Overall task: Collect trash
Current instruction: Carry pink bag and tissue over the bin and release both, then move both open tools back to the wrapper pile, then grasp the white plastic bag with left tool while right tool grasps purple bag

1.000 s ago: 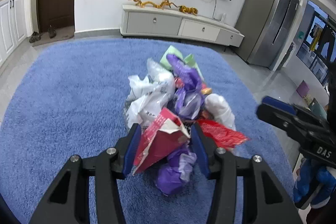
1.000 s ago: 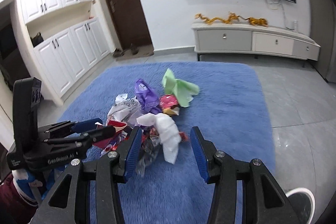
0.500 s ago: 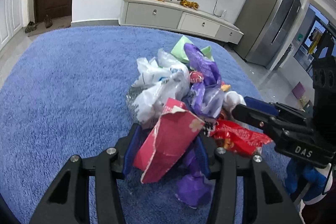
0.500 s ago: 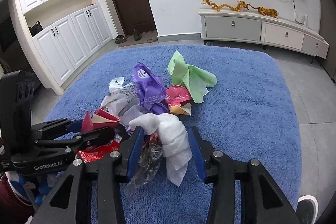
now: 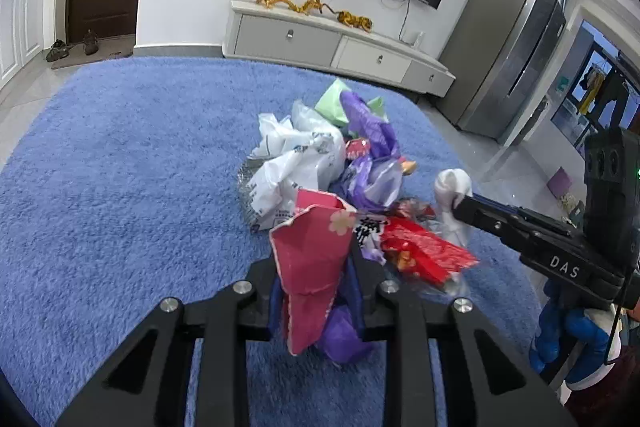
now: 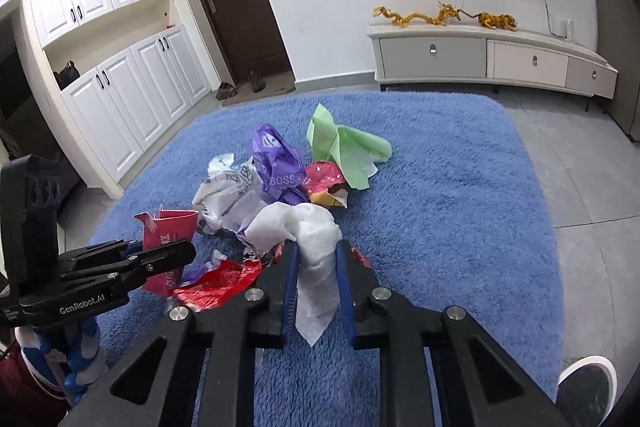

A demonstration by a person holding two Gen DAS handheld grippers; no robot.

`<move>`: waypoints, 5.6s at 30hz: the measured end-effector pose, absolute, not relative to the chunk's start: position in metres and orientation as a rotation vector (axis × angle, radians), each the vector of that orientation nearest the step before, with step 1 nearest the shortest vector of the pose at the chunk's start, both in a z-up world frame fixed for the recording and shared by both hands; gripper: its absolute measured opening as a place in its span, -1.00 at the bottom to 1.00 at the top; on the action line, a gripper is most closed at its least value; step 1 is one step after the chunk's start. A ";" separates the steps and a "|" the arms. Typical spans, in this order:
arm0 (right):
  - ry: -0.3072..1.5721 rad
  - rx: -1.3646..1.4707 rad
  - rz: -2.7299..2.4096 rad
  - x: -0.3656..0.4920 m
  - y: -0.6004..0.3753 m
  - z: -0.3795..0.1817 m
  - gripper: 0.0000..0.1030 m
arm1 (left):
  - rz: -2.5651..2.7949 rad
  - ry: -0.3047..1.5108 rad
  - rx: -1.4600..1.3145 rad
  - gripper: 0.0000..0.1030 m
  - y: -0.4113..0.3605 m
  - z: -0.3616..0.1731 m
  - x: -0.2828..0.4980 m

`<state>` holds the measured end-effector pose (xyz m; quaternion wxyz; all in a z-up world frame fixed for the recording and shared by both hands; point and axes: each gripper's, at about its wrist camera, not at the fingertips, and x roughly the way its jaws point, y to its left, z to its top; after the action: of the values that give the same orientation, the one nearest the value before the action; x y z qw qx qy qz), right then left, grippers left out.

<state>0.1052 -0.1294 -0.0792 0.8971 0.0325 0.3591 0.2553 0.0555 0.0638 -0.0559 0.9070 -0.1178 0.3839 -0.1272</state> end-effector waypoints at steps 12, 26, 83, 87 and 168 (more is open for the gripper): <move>0.614 0.137 0.460 0.056 -0.177 -0.033 -0.66 | -0.256 0.680 -0.216 -0.52 0.062 -0.003 0.019; 0.529 0.233 0.165 -0.009 -0.308 -0.025 -0.66 | -0.481 0.683 -0.113 -0.52 -0.046 0.020 0.014; 0.650 0.520 -0.252 -0.066 -0.488 -0.113 -0.14 | -0.778 0.779 0.092 -0.05 -0.313 -0.002 0.036; 0.598 0.464 -0.204 -0.063 -0.459 -0.080 -0.14 | -0.734 0.721 0.058 -0.05 -0.266 0.020 0.029; 0.798 0.052 0.624 0.173 -0.063 -0.081 -0.33 | -0.296 0.829 -0.185 -0.12 0.076 -0.067 0.135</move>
<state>0.1727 -0.0632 -0.0811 0.8742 0.0250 0.3820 0.2987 0.1345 0.0757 -0.0674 0.9005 -0.0894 0.4009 -0.1430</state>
